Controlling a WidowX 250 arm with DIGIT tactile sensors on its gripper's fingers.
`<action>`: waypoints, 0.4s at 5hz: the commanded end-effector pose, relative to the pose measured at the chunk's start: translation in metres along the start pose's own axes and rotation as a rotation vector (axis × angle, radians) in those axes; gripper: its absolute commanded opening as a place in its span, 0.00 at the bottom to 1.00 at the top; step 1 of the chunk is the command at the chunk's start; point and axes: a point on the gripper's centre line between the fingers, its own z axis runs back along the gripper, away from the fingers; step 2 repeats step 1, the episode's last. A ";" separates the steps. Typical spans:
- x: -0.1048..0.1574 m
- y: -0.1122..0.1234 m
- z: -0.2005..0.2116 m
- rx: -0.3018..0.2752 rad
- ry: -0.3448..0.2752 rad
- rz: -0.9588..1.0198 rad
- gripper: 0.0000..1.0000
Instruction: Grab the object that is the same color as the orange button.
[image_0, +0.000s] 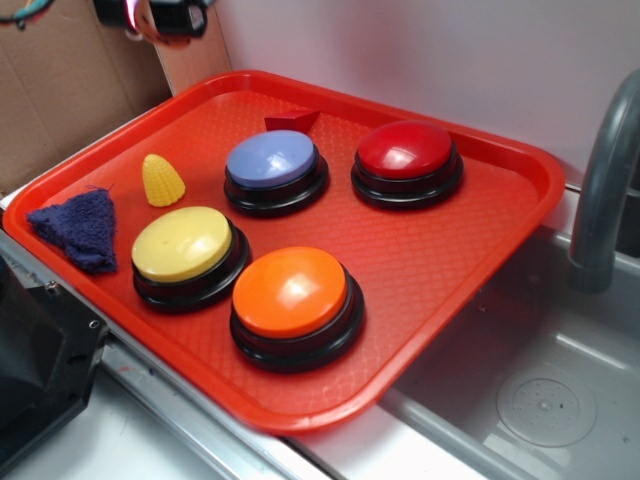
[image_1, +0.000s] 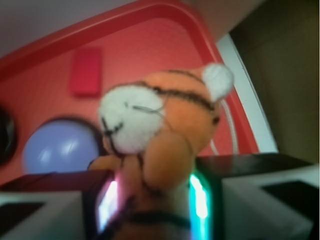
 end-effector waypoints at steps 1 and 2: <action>-0.046 -0.023 0.065 -0.072 -0.104 -0.506 0.00; -0.046 -0.023 0.065 -0.072 -0.104 -0.506 0.00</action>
